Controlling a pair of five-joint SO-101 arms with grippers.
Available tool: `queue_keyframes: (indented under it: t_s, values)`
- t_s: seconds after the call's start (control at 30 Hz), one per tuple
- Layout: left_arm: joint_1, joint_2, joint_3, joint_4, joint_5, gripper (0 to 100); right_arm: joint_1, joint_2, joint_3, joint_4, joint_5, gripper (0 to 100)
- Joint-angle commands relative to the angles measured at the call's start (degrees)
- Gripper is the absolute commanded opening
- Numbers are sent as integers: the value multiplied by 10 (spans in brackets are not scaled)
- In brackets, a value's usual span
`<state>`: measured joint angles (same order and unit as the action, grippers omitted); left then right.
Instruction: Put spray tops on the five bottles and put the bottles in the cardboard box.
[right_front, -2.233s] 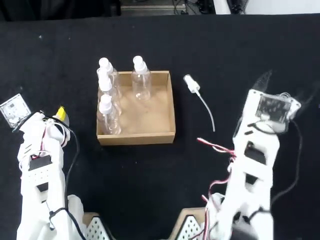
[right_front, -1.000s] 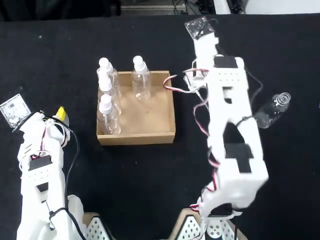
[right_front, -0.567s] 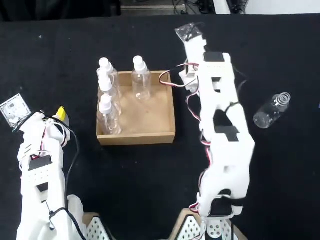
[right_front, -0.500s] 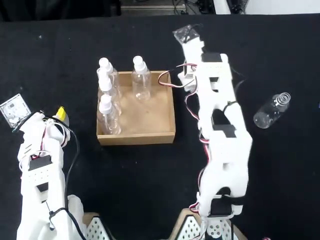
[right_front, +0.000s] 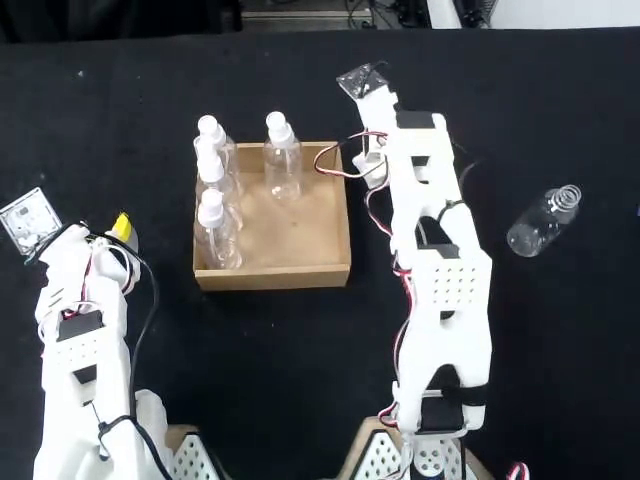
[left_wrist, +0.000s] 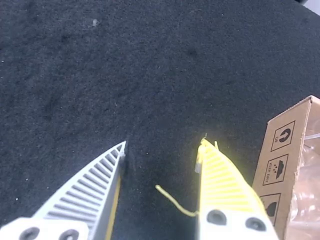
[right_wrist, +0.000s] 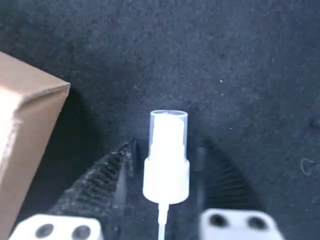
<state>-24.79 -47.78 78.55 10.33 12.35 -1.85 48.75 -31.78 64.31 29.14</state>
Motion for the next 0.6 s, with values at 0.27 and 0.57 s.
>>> queue_keyframes:
  t_s: [0.27,0.57]
  values:
    - [7,-6,-5,-13,-4,202,53,-7,-221,179,9,11]
    - [7,-6,-5,-13,-4,202,87,-8,-494,341,4,11]
